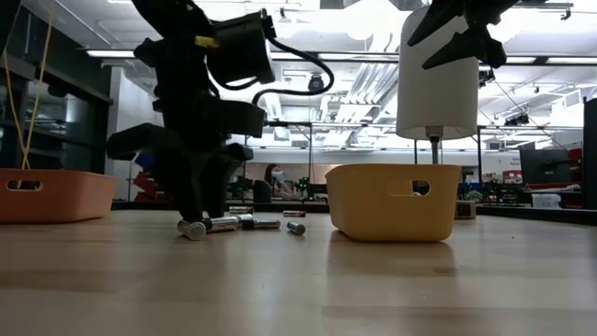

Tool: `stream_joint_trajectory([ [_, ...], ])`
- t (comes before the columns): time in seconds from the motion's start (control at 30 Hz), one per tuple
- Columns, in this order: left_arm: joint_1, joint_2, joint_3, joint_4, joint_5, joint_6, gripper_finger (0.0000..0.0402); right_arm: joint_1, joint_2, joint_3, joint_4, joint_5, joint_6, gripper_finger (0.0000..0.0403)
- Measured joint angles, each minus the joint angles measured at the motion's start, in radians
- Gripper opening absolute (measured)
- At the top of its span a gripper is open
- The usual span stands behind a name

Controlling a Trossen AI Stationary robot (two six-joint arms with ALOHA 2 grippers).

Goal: Sort batteries
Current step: Put the silver battery into the orange bin

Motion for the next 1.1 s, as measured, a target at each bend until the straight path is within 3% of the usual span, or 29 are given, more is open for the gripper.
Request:
stream_joint_trajectory([
  [0.13, 0.005, 0.037, 0.004, 0.005, 0.009, 0.007, 0.0130, 0.000, 0.000, 0.000, -0.003, 0.000, 0.000, 0.0209],
  [0.27, 0.005, 0.035, 0.004, -0.032, 0.030, -0.075, 0.0036, 0.000, 0.000, 0.000, -0.004, 0.001, 0.000, 0.0209],
  [0.33, 0.014, 0.009, 0.003, -0.058, 0.024, -0.129, 0.0017, 0.000, 0.000, 0.000, -0.004, 0.001, 0.000, 0.0209],
  [0.53, 0.076, -0.167, -0.011, -0.172, -0.160, -0.352, 0.0009, 0.000, 0.000, 0.000, -0.003, 0.009, 0.001, 0.0209],
  [0.73, 0.089, -0.435, -0.124, -0.334, -0.247, -0.824, 0.0007, 0.000, 0.000, 0.000, -0.003, 0.009, 0.003, 0.0209],
  [0.97, 0.001, -0.668, -0.217, -0.627, -0.267, -1.317, 0.0006, 0.000, 0.000, 0.000, -0.003, 0.009, 0.003, 0.0209],
  [1.1, 0.009, -0.713, -0.257, -0.727, -0.206, -1.447, 0.0022, 0.000, 0.000, 0.000, -0.003, 0.011, 0.002, 0.0209],
])
